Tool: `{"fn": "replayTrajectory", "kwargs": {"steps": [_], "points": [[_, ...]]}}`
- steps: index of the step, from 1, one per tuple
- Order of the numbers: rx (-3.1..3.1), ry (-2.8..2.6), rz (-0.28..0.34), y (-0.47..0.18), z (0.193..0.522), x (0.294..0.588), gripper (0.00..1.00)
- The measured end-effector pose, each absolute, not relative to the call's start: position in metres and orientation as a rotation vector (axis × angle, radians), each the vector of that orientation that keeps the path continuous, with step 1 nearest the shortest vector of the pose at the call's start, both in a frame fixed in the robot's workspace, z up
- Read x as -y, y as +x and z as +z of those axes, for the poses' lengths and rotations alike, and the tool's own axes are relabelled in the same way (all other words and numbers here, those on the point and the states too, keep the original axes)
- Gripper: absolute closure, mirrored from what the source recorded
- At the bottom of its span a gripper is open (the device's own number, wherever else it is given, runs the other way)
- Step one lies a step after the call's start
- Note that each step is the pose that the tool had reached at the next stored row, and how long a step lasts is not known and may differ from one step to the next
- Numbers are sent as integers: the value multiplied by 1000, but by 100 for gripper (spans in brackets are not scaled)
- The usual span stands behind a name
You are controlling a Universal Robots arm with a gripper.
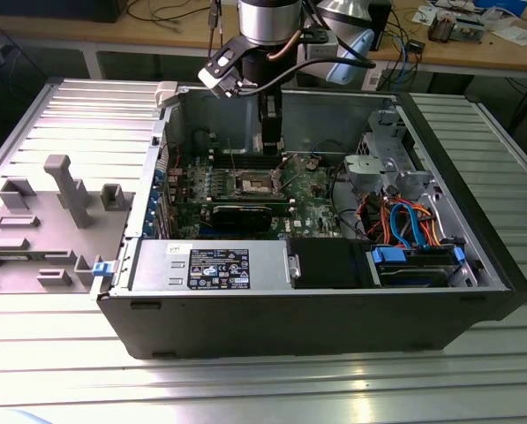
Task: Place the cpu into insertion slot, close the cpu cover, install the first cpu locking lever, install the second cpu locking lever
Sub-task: 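Place the cpu into insertion slot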
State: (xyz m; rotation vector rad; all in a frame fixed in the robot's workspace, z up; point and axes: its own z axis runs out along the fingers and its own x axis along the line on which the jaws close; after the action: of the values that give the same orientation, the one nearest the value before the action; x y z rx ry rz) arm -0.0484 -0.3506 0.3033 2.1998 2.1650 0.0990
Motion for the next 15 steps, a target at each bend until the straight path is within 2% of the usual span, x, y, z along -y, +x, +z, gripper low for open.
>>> {"fn": "replayTrajectory", "kwargs": {"steps": [15], "points": [[-2155,2209,99,-50,300,351,45]]}}
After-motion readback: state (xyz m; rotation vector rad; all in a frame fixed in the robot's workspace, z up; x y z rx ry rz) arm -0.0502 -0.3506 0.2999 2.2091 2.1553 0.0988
